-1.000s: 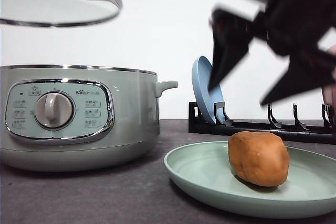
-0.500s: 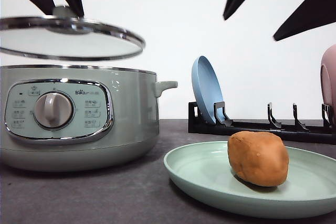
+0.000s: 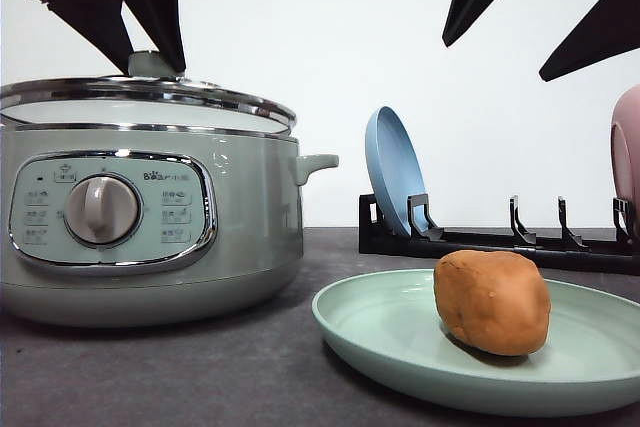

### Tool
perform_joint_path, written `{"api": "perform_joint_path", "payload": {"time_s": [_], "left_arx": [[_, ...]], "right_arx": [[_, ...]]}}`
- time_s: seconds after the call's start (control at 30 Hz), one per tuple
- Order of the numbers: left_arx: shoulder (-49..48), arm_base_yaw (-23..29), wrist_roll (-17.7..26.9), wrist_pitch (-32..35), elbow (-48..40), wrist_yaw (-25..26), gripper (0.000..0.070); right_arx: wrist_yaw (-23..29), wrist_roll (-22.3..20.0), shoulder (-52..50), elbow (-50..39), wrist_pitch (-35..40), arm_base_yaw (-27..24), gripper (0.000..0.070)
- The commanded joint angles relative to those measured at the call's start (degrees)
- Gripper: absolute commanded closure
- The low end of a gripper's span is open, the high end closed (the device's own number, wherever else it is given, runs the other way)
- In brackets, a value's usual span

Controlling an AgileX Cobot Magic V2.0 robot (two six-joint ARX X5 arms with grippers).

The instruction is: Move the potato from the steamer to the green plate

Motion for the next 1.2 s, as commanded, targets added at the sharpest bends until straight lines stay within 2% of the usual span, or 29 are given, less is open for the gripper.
{"api": "perform_joint_path", "payload": {"time_s": [0.0, 0.67, 0.73, 0.87, 0.93, 1.0, 1.17], "left_arx": [[0.84, -0.31, 0.89, 1.95, 1.64, 0.01, 0.0700], [2.89, -0.31, 1.76, -0.83, 1.64, -0.86, 0.0700], [2.89, -0.31, 1.69, -1.59, 1.64, -0.86, 0.0653], [2.89, -0.31, 0.98, -2.05, 1.64, -0.86, 0.0354], [2.83, -0.31, 0.89, -2.27, 1.64, -0.86, 0.0247], [2.61, -0.31, 0.89, -2.32, 1.64, -0.86, 0.0220], [0.76, -0.31, 0.85, -1.97, 1.64, -0.86, 0.0220]], "right_arx": [[0.09, -0.48, 0.33, 0.90, 0.34, 0.52, 0.0122], [0.09, -0.98, 0.33, 0.90, 0.34, 0.50, 0.0122], [0.09, -1.26, 0.33, 0.90, 0.34, 0.50, 0.0122], [0.07, -1.75, 0.33, 0.90, 0.34, 0.52, 0.0122], [0.04, -1.79, 0.33, 0.90, 0.34, 0.51, 0.0122], [0.02, -1.80, 0.33, 0.90, 0.33, 0.52, 0.0122], [-0.18, -1.92, 0.33, 0.90, 0.32, 0.52, 0.0122]]}}
